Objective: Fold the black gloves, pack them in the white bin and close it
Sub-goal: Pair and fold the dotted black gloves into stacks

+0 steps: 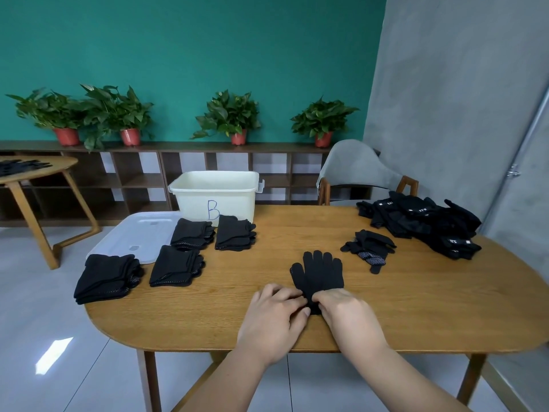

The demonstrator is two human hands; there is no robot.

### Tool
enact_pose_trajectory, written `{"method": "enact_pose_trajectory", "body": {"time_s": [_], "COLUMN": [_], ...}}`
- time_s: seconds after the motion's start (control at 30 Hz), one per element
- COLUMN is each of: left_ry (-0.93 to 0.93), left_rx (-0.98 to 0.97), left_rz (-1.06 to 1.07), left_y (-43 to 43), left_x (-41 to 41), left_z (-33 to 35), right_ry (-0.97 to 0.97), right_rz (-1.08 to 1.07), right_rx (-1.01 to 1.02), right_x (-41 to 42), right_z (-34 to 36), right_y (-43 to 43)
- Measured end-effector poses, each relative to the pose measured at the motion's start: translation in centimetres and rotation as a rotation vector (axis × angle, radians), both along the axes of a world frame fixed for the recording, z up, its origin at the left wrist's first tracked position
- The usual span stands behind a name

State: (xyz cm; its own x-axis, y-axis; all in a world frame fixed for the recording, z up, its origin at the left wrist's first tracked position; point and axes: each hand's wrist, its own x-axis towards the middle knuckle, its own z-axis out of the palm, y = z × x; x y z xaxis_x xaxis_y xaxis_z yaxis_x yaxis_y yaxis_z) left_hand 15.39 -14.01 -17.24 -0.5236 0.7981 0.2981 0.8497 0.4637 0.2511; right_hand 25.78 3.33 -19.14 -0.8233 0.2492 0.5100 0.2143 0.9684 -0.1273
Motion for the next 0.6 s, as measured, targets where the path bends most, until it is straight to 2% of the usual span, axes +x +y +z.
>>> {"method": "enact_pose_trajectory", "body": {"time_s": [0.2, 0.33, 0.4, 0.5, 0.6], "left_ry": [-0.056, -0.010, 0.011, 0.008, -0.001], "left_rx": [0.057, 0.020, -0.012, -0.003, 0.009], "left_rz": [0.024, -0.029, -0.054, -0.052, -0.052], "left_y": [0.0, -0.1, -0.2, -0.2, -0.1], "left_x": [0.2, 0.3, 0.4, 0.4, 0.3], "left_z": [0.0, 0.1, 0.3, 0.3, 0.1], "right_ry": [0.034, 0.110, -0.026, -0.421, -0.538], "right_rz": [0.062, 0.022, -0.002, -0.048, -0.105], "right_rx": [-0.035, -0.222, -0.311, -0.350, -0.340], "right_x": [0.8, -0.2, -1.5, -3.5, -5.2], "right_z": [1.8, 3.3, 3.7, 4.3, 5.3], "right_y": [-0.6, -0.5, 0.2, 1.8, 2.8]}}
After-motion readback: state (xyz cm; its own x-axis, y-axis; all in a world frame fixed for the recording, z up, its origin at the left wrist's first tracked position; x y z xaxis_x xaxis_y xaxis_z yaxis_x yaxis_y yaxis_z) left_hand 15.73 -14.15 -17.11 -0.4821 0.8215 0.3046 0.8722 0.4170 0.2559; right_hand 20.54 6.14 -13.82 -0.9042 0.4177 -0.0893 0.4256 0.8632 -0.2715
